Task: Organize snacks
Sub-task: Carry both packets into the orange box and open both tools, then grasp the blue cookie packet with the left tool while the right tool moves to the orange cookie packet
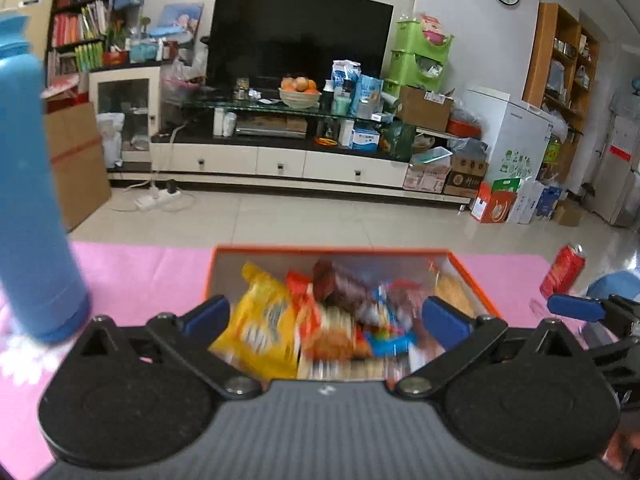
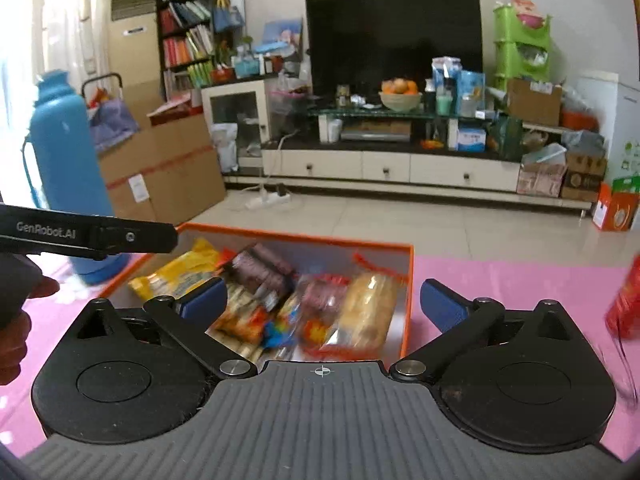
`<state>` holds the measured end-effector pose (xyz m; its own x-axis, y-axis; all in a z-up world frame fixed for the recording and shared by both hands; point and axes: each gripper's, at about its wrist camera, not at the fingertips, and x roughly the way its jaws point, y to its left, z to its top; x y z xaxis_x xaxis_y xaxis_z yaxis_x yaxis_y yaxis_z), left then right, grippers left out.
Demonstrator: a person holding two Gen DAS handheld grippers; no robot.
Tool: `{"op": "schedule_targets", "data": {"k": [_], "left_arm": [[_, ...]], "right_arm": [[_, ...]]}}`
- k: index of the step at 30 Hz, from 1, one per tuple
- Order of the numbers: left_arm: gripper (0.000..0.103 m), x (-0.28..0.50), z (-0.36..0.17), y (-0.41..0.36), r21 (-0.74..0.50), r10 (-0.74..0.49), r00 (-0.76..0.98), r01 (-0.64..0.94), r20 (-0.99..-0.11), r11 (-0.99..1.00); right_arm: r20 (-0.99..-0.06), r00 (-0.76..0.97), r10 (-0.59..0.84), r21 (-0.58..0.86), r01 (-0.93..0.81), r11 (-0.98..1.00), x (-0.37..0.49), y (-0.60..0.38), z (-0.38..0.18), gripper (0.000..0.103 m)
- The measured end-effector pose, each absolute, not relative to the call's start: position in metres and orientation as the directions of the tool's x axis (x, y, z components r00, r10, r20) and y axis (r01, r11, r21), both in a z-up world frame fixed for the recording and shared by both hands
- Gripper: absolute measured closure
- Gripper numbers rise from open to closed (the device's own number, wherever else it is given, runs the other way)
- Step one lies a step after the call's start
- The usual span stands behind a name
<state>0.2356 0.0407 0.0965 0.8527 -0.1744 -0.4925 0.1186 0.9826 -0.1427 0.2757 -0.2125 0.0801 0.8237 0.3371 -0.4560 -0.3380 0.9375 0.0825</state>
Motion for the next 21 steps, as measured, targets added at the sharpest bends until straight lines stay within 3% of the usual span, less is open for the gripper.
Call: {"op": "schedule_targets", "data": {"k": [5,9,11,14,21], "left_arm": [[0.001,0.17,0.047,0.044,-0.175,-0.155,0.802,0.064,-0.577,0.982],[0.001,0.132,-0.004,0.047,-0.204,-0.141,0.718,-0.001,-0.681,0.979],[0.001,0.116,-0.022,0.05,-0.201,-0.113,0.696,-0.047,-0.709,0.978],[0.001,0.116,-0.025,0.063,-0.169,-0.058,0.695,-0.093,-0.716,0.981],[0.001,0.196,-0.001,0.111,0.036,0.212,0.737,-0.247,-0.642,0.968]], "right_arm": [[-0.508,0.788,0.347,0.15,-0.316,0.937,0.209,-0.222,0.053,0.004],[-0.523,0.698,0.489,0.281,-0.4,0.872,0.169,-0.236,0.004,0.004],[-0.538,0.685,0.491,0.339,-0.357,0.871,0.164,-0.241,-0.015,0.004],[-0.561,0.684,0.466,0.359,-0.306,0.882,0.168,-0.25,-0.023,0.004],[-0.568,0.686,0.455,0.486,-0.165,0.858,0.182,-0.291,-0.038,0.004]]}}
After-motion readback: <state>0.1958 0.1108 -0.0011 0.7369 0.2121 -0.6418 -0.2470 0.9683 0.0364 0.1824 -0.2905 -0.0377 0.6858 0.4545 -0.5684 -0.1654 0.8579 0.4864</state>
